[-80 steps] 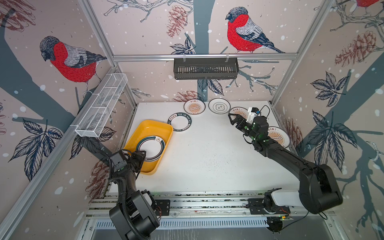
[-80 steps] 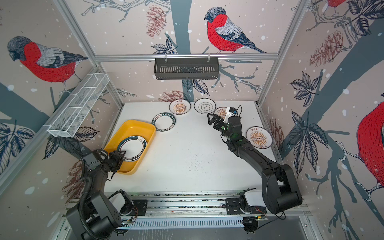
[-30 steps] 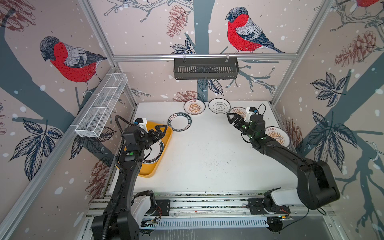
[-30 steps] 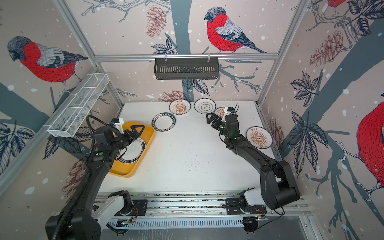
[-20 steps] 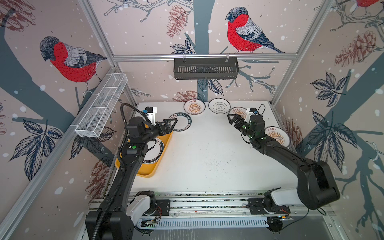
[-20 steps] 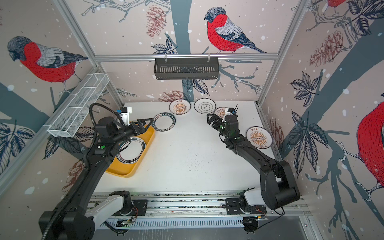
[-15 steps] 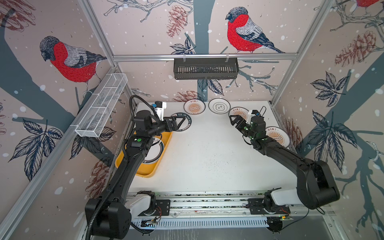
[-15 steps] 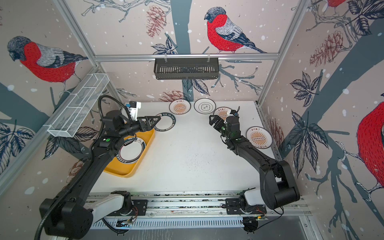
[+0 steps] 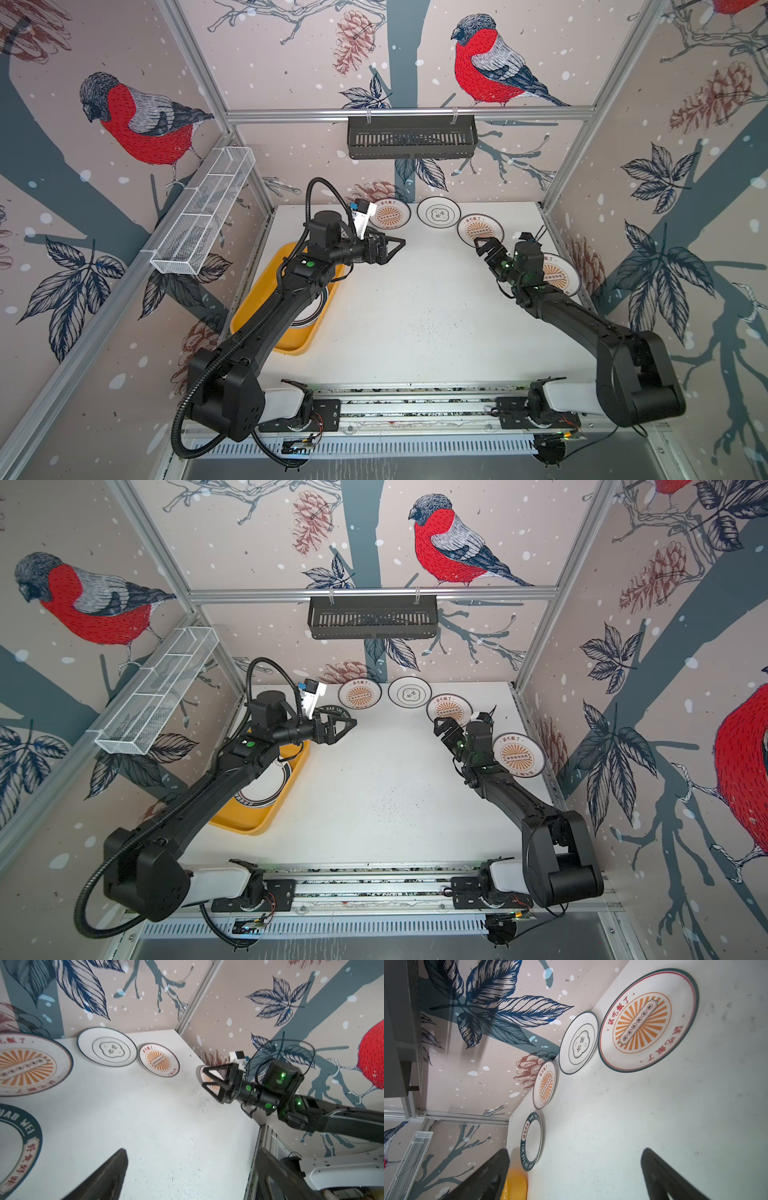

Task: Place the plates into the plastic bin on the countertop
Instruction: 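Raise the left gripper while the right gripper moves to the orange sunburst plate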

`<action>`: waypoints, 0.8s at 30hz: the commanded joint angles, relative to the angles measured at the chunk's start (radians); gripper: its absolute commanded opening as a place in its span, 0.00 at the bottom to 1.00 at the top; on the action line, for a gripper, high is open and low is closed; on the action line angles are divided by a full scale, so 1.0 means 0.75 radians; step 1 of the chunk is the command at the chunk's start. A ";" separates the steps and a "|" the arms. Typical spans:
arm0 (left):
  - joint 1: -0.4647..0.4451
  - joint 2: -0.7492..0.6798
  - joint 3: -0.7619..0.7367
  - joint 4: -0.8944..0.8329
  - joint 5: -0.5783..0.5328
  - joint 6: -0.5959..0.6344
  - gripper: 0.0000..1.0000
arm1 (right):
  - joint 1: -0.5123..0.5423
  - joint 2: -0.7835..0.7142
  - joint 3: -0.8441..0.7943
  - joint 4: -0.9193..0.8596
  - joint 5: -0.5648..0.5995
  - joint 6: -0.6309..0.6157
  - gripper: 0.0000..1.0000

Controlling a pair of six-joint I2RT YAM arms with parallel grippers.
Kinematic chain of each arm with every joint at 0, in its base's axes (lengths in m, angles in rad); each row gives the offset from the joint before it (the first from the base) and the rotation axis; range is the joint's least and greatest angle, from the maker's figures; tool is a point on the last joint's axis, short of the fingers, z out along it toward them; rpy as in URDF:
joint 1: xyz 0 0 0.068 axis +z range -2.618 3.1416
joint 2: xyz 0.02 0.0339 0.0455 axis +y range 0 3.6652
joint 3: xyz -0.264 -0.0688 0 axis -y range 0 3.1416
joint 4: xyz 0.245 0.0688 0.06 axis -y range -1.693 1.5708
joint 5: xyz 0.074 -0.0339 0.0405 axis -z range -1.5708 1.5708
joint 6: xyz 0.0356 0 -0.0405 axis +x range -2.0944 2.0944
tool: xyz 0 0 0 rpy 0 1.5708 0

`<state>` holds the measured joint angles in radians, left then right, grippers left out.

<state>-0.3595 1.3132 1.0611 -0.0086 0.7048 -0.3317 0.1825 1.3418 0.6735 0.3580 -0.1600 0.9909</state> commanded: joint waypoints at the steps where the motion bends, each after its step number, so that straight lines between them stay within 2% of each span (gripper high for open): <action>1: -0.009 -0.023 -0.073 0.144 -0.007 0.010 0.96 | -0.014 -0.014 -0.004 -0.044 0.050 -0.016 0.99; 9: -0.024 0.014 -0.077 0.165 0.042 -0.047 0.96 | -0.110 -0.061 -0.064 -0.058 0.071 0.002 1.00; 15: -0.037 0.022 -0.077 0.174 0.060 -0.041 0.96 | -0.289 -0.071 -0.120 -0.020 -0.052 0.059 1.00; 24: -0.099 0.066 -0.095 0.161 0.080 -0.038 0.96 | -0.547 -0.112 -0.176 -0.120 -0.108 0.090 1.00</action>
<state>-0.4290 1.3632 0.9833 0.0875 0.7513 -0.3695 -0.1913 1.2617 0.5529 0.3065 -0.2115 1.0451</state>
